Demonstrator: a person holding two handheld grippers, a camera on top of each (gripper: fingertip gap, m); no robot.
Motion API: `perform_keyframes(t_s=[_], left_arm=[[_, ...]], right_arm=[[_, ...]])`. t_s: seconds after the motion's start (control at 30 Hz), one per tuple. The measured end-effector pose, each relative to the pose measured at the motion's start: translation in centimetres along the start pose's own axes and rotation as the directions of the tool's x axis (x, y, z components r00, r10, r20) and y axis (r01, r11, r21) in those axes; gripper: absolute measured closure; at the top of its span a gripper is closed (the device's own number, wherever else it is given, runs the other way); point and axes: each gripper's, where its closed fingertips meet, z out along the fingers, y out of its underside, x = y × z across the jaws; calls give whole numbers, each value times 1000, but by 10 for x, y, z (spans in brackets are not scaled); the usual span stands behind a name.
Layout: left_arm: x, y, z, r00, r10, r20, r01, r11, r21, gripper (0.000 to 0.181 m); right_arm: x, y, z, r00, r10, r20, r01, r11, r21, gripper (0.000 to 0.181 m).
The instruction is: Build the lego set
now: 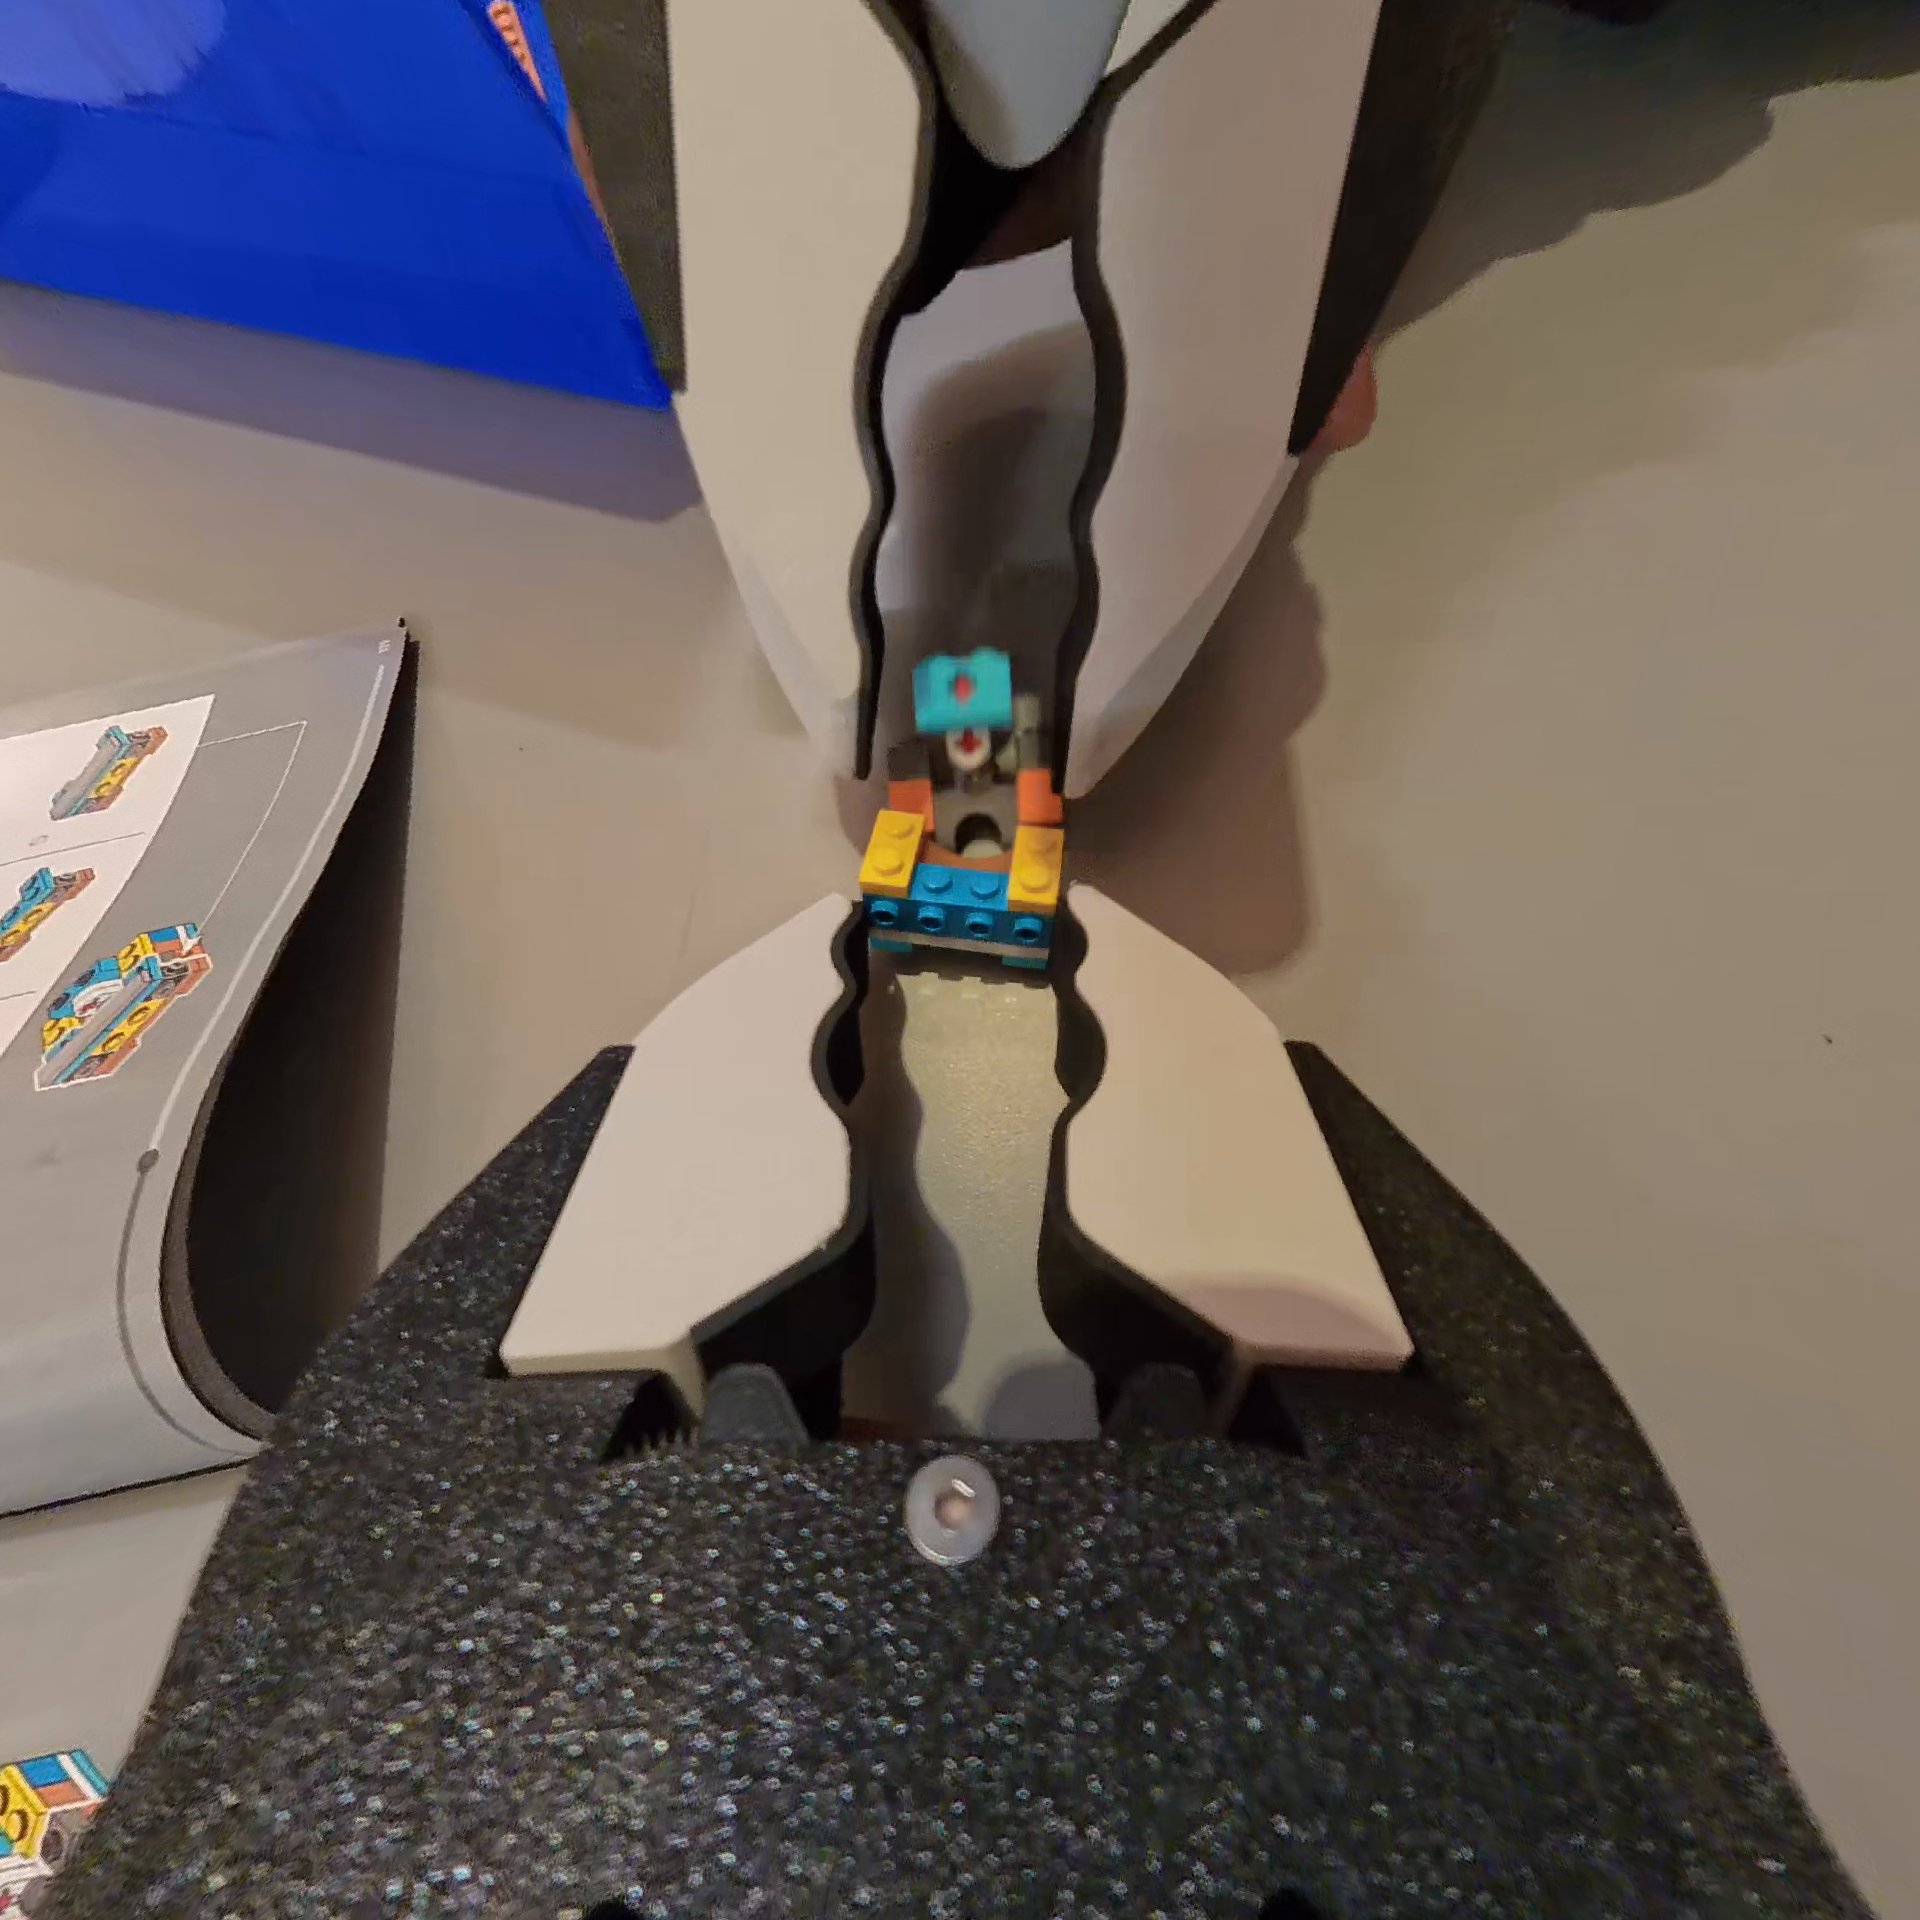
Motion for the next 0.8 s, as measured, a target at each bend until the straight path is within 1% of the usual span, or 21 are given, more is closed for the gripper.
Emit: perform_keyframes(t_s=[0.1,0.17,0.27,0.37,0.47,0.53,0.63,0.7,0.8], left_arm=[[0,0,0,1000,-2,1,2,1000,-2,147],[-1,0,0,1000,-2,3,2,1000,-1,147],[-2,-2,-1,1000,-6,10,6,1000,13,147],[-2,-9,-3,999,-36,0,36,998,54,147],[-1,-14,1,999,-41,-4,41,998,54,147],[0,-20,4,1000,-29,-4,29,999,44,147],[0,-31,8,1000,-20,2,20,999,27,147],[-1,-36,12,1000,-13,16,13,1000,2,147],[1,-37,18,1000,12,24,-11,999,-49,147]], right_arm=[[-3,-4,-2,1000,-24,-12,25,999,39,151],[-1,-4,-5,999,-38,-33,39,999,36,151],[1,0,-18,998,-19,-64,21,999,37,151],[3,16,-37,994,40,-102,-37,999,32,151],[5,38,-50,983,122,-136,-118,992,36,155],[5,52,-49,974,181,-134,-180,983,15,159],[5,68,-40,974,175,-142,-187,979,-77,161],[4,69,-34,977,166,-134,-180,979,-98,164],[2,64,-30,979,172,-111,-181,980,-80,168]])
